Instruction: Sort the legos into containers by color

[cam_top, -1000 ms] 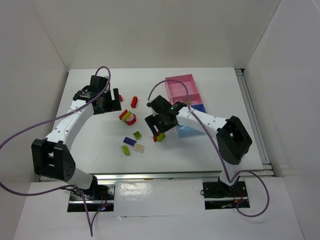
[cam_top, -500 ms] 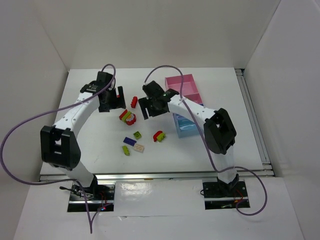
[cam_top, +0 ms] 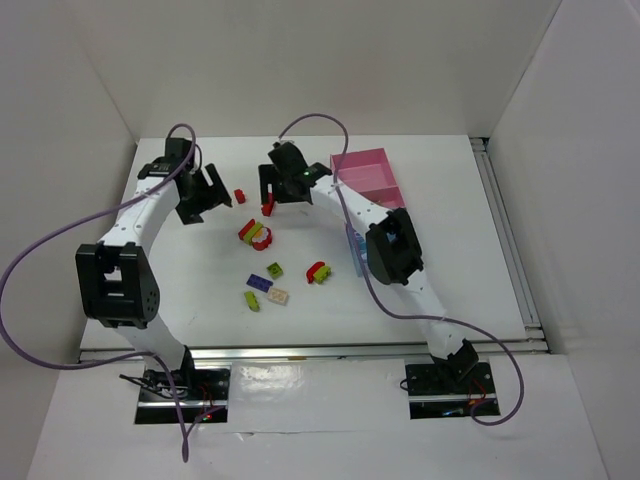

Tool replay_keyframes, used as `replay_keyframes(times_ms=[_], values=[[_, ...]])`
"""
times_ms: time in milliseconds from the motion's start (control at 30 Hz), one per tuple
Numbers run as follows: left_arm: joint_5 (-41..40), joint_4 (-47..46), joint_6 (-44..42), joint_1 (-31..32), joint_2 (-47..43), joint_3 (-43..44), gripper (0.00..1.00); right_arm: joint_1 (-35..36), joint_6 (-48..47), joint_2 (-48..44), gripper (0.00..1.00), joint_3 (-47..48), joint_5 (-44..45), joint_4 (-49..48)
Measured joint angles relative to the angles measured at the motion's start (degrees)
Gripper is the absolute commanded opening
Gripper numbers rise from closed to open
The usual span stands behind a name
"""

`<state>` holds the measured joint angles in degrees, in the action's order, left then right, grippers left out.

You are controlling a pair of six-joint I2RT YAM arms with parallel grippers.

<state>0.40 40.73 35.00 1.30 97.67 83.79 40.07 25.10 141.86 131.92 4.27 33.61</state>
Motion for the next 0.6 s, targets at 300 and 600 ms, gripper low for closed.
replay_keyframes(times_ms=[300, 600], values=[[2.6, 0.2, 0.0, -1.2, -3.0, -4.3, 0.92, 0.9, 2.6, 8.9, 0.77, 5.3, 3.5, -6.5], [3.4, 0.4, -0.3, -1.2, -3.6, -5.5, 0.92, 4.5, 1.1, 12.2, 0.19, 7.2, 10.8, -8.7]])
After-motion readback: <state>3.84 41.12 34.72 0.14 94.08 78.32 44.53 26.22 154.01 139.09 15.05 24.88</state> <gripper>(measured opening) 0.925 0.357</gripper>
